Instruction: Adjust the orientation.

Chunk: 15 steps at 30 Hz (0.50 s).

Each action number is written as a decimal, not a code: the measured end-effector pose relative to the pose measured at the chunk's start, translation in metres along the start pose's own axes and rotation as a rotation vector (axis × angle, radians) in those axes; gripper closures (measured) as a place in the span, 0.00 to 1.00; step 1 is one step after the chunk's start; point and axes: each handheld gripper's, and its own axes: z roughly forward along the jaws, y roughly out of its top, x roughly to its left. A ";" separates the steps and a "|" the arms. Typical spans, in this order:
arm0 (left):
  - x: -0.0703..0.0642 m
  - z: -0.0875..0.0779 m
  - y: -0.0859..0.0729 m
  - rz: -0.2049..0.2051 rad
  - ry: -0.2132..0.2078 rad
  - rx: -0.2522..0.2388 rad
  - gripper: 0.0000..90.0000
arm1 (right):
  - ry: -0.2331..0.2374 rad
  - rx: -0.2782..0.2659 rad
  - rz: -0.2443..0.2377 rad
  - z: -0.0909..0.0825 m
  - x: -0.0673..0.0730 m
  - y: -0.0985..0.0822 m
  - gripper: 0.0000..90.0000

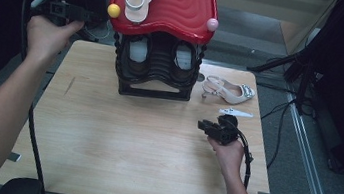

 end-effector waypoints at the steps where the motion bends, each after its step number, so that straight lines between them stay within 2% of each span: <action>1: 0.001 0.001 -0.002 0.001 -0.004 0.003 0.53 | 0.003 0.001 0.002 0.000 0.000 0.000 0.83; 3: 0.003 0.005 -0.009 -0.002 -0.018 0.010 0.53 | 0.003 0.000 0.010 0.000 -0.001 0.000 0.84; 9: 0.004 0.010 -0.024 0.011 -0.018 0.023 0.52 | -0.012 -0.015 0.027 -0.002 -0.005 0.002 0.88; 10: 0.005 0.009 -0.027 0.018 -0.019 0.018 0.52 | -0.018 -0.017 0.026 -0.002 -0.005 0.002 0.87; 12: 0.007 0.010 -0.033 -0.005 -0.030 0.011 0.52 | -0.020 -0.031 0.024 -0.002 -0.006 0.002 0.87; 15: 0.009 0.013 -0.040 0.000 -0.028 0.022 0.52 | -0.021 -0.038 0.037 -0.003 -0.007 0.004 0.83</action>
